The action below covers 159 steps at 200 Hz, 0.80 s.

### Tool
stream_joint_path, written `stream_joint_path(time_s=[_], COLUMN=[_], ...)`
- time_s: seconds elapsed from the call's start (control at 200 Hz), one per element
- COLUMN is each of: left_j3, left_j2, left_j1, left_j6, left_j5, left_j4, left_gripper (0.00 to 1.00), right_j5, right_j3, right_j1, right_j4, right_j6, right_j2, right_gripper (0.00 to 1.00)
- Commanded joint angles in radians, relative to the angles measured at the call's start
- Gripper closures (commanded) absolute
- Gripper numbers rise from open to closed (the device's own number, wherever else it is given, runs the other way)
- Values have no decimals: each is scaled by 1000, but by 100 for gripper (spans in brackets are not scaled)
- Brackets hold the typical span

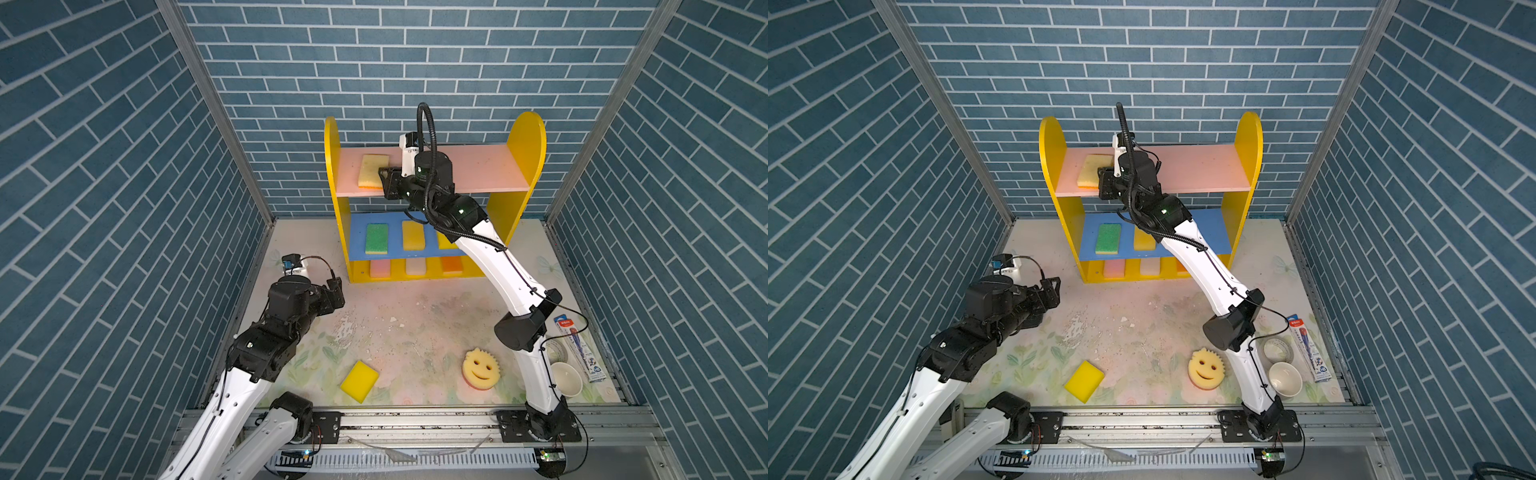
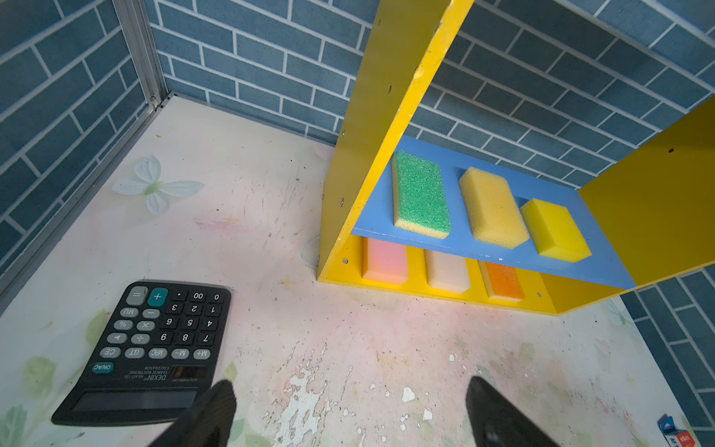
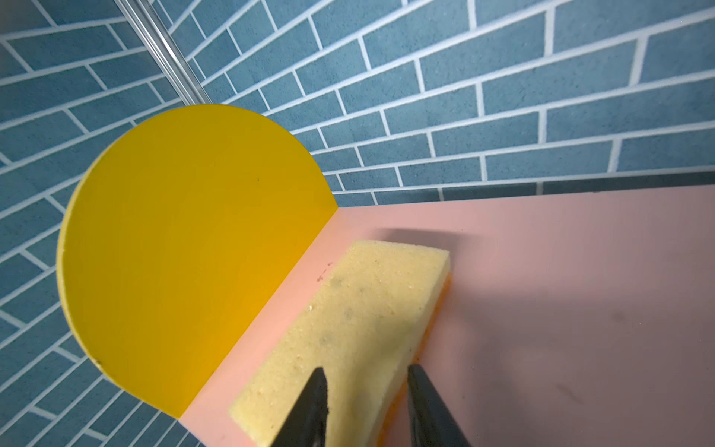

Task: Place and organize the cleaning sponges onto the shelf
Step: 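Lower the pale sponge flat onto the pink top shelf and open the right gripper, then push the pale sponge toward the shelf's end panel with the right gripper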

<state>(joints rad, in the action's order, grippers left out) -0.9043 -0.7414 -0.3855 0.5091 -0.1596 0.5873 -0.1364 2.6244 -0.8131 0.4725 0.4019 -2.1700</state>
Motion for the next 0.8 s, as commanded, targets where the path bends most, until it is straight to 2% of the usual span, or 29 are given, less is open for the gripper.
stream_joint_path(time_s=[0.0,0.13,0.23,0.325,0.495,0.535,0.595,0.64,0.79], left_j3=[-29,-34,-41,-35,-7,-1,7,11,28], left_j2=[12,29,49,63,73,76,78,81,93], left_j1=[5,4,4,5,5,4,5,4,4], left_j6=[-18,-34,-45,-52,-44,-40,-31,-24,1], left_j5=[-15,-34,-55,-65,-68,-66,-61,-57,-43], left_j4=[5,15,26,39,63,64,61,60,51], left_gripper=[6,6,6,6,6,5,6,6,6], right_j5=[-30,-12,28,27,-14,-26,-64,-84,-77], right_j3=[-20,-40,-118,-246,-523,-548,-526,-492,-387], right_j1=[0,0,-6,-43,-138,-140,-139,-138,-137], right_j4=[7,32,41,31,-91,-98,-65,-33,13], right_j6=[-51,-82,-109,-169,-334,-335,-326,-325,-324], right_j2=[77,118,179,261,413,426,413,393,316], right_gripper=[65,65,65,65,63,69,88,98,100])
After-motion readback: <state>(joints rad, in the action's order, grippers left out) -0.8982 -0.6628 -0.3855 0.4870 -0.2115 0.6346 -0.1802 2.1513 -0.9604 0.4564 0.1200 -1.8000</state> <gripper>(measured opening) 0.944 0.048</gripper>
